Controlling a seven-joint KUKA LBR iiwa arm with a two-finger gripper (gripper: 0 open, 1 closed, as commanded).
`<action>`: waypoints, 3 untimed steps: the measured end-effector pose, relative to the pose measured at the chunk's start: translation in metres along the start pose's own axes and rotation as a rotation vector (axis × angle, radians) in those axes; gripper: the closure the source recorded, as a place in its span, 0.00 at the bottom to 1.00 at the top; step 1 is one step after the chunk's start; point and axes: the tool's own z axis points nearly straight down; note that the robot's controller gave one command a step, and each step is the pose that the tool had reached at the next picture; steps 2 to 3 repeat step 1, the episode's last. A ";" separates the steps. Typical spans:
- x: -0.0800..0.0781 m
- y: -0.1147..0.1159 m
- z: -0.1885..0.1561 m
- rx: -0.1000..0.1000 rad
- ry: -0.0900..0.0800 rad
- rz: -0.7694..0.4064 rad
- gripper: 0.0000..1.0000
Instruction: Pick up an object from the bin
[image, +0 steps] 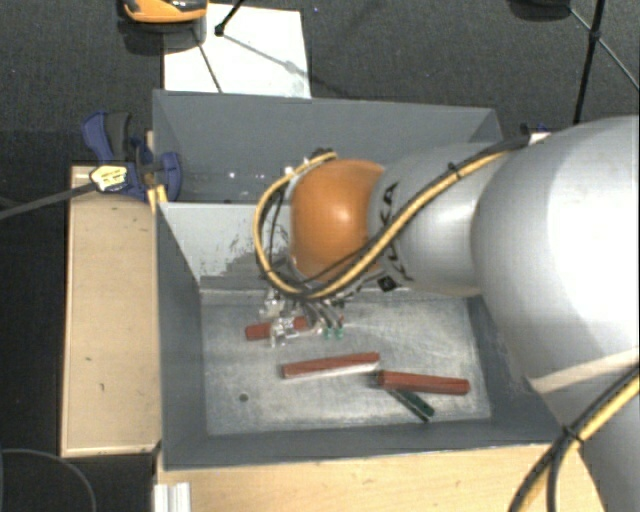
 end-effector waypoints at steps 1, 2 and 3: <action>0.010 0.010 -0.156 0.001 0.005 0.009 1.00; 0.010 0.010 -0.156 0.001 0.005 0.009 1.00; 0.010 0.010 -0.156 0.001 0.005 0.009 1.00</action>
Offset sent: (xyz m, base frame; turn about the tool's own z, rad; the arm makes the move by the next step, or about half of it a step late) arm 0.0000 0.0000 0.0000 0.0000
